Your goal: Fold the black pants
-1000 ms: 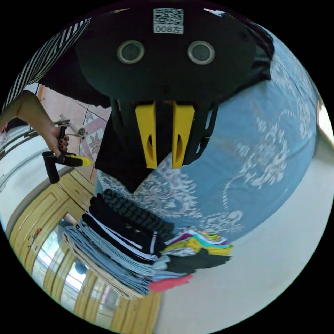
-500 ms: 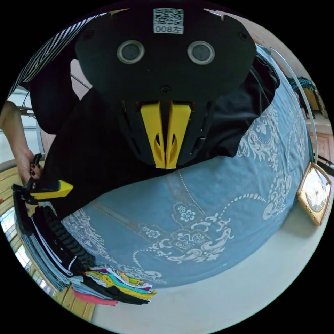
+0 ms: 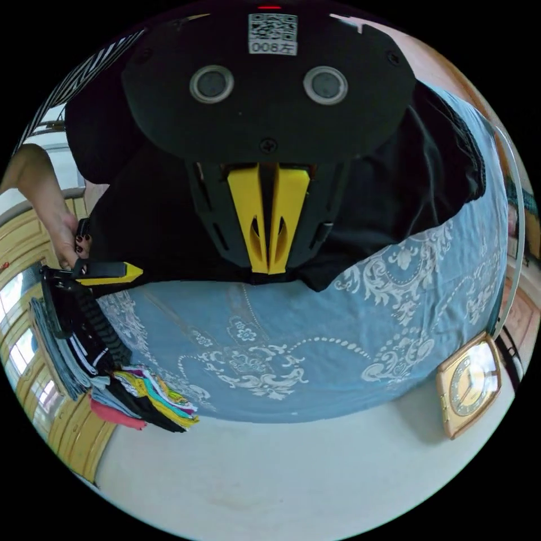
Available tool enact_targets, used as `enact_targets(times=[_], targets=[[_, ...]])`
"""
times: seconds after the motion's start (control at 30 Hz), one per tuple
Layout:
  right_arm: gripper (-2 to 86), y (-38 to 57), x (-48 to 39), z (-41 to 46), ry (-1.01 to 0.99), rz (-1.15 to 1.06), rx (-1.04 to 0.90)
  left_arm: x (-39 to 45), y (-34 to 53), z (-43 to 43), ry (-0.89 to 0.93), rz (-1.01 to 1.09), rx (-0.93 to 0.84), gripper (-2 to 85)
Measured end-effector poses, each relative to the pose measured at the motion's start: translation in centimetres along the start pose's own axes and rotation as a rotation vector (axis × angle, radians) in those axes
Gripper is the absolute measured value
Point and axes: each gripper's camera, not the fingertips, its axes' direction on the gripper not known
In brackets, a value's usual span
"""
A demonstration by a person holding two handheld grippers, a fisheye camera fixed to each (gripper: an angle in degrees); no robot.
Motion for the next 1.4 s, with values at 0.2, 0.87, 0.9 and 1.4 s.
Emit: enact_targets(times=[0.2, 0.87, 0.9, 1.4], targets=[[0.0, -3.4, -4.3, -3.3, -0.03, 0.052, 0.047, -7.6, 0.4, -4.5, -0.041, -0.096, -0.041, 0.1], [5.6, -24.9, -28.4, 0.4, -0.01, -0.312, -0.152, -29.6, 21.6, -30.1, -0.193, -0.585, 0.074, 8.3], [5.5, -25.4, -28.6, 0.4, -0.014, -0.304, -0.152, -31.4, 23.6, -31.3, -0.186, -0.666, 0.088, 8.4], [0.2, -29.6, -34.0, 0.2, 0.075, -0.296, -0.229, -38.9, 33.9, -38.4, -0.062, -0.926, 0.275, 5.4]])
